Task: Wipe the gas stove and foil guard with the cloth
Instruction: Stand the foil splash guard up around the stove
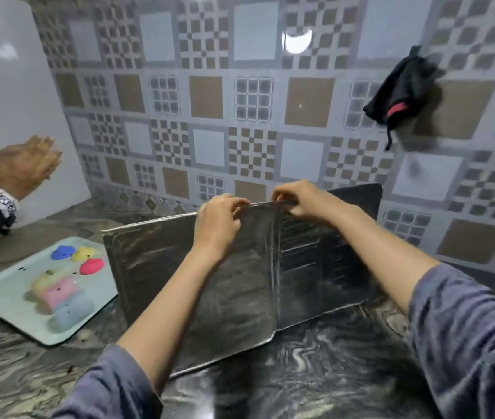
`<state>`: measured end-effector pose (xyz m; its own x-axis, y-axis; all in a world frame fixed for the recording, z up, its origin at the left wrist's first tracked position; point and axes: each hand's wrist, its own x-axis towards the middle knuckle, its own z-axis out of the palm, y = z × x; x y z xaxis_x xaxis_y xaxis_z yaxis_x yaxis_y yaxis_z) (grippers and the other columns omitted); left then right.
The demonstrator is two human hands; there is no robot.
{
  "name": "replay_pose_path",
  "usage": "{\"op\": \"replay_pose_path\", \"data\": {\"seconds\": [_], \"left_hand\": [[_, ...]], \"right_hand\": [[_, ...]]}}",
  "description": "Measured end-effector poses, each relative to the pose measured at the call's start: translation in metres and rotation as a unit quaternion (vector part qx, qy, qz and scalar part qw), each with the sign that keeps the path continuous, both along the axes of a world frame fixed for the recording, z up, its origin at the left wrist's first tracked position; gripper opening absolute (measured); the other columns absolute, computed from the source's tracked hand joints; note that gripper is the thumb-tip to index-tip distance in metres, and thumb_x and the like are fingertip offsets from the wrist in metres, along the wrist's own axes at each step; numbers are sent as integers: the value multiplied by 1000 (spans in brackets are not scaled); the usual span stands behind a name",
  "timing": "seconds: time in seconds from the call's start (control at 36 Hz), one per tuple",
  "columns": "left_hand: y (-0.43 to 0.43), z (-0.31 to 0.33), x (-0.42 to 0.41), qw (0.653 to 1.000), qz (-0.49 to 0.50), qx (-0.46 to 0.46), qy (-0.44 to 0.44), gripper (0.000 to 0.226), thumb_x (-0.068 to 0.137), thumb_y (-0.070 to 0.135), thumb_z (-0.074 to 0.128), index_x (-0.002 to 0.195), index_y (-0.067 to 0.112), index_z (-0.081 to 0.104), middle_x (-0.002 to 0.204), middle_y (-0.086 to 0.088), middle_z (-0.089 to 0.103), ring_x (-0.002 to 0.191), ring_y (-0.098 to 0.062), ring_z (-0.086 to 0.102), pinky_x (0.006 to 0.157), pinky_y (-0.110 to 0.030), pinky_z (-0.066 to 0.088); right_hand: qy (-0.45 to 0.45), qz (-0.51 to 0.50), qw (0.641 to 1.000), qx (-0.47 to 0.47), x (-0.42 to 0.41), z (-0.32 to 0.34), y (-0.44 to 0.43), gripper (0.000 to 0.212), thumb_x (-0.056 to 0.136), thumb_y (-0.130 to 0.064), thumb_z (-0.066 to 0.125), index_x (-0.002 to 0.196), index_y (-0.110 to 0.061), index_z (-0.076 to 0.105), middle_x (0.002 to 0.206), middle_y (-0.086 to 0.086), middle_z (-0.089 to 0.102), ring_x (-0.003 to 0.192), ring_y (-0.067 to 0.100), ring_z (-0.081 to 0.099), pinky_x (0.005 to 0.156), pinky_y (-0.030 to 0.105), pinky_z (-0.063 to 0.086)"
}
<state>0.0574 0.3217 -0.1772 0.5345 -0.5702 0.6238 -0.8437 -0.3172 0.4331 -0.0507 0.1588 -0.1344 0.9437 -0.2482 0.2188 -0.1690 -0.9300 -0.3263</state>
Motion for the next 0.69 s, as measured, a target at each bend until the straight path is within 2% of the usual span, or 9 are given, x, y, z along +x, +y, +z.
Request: {"op": "replay_pose_path", "data": {"seconds": [0.06,0.17,0.25,0.33,0.42,0.5,0.61,0.69], "left_hand": [[-3,-1,-4,1000,-7,-15,-16,27,86,7,58,109,17,69,104,-7,69,100,-25,61,89,-37,47],[-13,-7,-8,996,-28,-32,-73,23,87,10,60,106,14,70,99,-7,71,92,-28,62,80,-36,48],[-20,-10,-12,990,-49,-54,-124,23,83,2,60,103,8,71,98,-10,71,87,-29,65,76,-34,51],[-27,-16,-15,979,-69,-58,-181,30,80,-6,57,106,5,70,103,-13,71,92,-29,67,83,-39,54],[-35,-25,-10,975,-63,-36,-212,40,78,-10,59,114,6,65,117,-13,67,109,-28,64,99,-43,47],[-41,-32,-7,966,-78,-24,-243,44,79,-9,59,121,4,61,127,-14,61,120,-27,57,106,-42,40],[-50,-35,-7,963,-99,-29,-249,43,81,-7,57,123,3,59,129,-14,59,123,-27,54,109,-40,34],[-57,-34,-8,965,-111,-45,-232,31,89,6,53,118,5,63,121,-12,65,114,-25,60,108,-35,37]], "right_hand": [[6,-25,1000,3,-16,1,-9,30,82,3,56,101,-19,64,105,5,65,99,20,60,89,38,49],[-20,-40,998,33,-38,2,-18,31,84,5,50,100,-15,67,95,0,62,95,15,57,80,26,39],[-42,-33,997,54,-43,-2,-22,27,86,3,52,100,-13,68,95,0,64,96,14,59,83,24,40],[-48,-33,996,74,-47,-1,-25,22,87,-3,54,100,-14,68,96,0,64,93,12,57,83,25,40],[-49,-30,994,89,-52,0,-31,19,88,-7,55,100,-12,68,93,-3,61,86,7,54,81,24,37],[-58,-36,994,84,-54,-1,-39,24,88,-1,52,104,-10,68,94,-3,60,85,6,53,82,21,34],[-73,-40,993,82,-56,-4,-50,24,88,1,51,103,-6,68,98,3,63,93,13,54,85,22,36],[-76,-46,992,88,-54,-6,-61,23,87,2,50,97,-6,69,97,6,66,95,19,58,85,25,38]]}}
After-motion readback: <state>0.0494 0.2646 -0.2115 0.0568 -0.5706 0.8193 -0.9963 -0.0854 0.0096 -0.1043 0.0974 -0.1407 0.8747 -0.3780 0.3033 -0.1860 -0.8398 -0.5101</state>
